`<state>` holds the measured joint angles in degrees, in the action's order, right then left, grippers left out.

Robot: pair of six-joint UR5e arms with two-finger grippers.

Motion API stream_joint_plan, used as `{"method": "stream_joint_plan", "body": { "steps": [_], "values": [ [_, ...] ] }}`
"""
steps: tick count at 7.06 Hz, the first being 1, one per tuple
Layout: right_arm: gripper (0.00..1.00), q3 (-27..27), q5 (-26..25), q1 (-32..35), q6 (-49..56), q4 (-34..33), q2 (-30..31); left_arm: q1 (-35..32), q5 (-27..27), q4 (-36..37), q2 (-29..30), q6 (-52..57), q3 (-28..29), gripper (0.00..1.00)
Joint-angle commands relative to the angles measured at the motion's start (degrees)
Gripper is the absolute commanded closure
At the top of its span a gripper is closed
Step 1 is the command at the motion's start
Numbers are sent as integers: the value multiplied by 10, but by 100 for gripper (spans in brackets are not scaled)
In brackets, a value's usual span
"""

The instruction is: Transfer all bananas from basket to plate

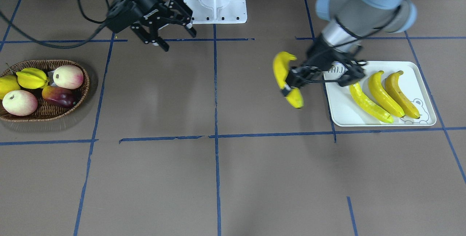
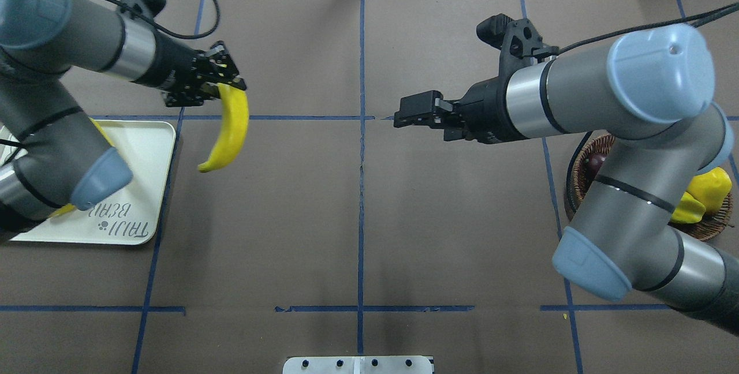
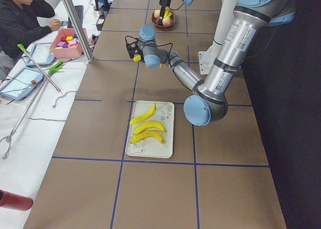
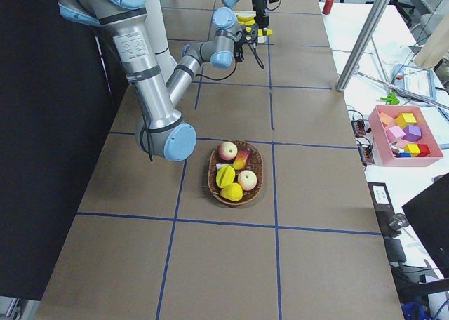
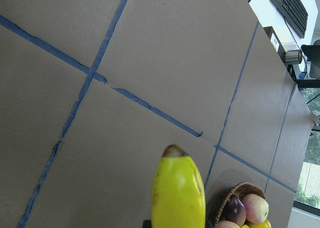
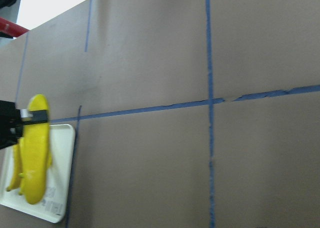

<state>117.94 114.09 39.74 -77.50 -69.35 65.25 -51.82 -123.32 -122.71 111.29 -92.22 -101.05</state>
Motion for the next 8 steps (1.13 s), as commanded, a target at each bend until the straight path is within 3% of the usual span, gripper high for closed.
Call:
{"method": "stream_joint_plan", "body": {
  "steps": [1,2,3,5,7,8],
  "values": [
    [0,62,13,33,138,-219,0,-85,-34,7,-140,147,-35,100],
    [0,67,13,48,206,-271,0,-109,-35,7,-177,183,-39,100],
    [0,66,14,53,268,-280,21,-110,-32,7,-185,186,-24,100],
    [0,58,22,74,322,-282,45,-105,-26,5,-177,186,32,100],
    [0,57,23,80,328,-282,55,-97,2,5,-166,183,47,100],
    [0,57,23,83,328,-282,59,-87,3,5,-165,181,47,85]
  ]
}}
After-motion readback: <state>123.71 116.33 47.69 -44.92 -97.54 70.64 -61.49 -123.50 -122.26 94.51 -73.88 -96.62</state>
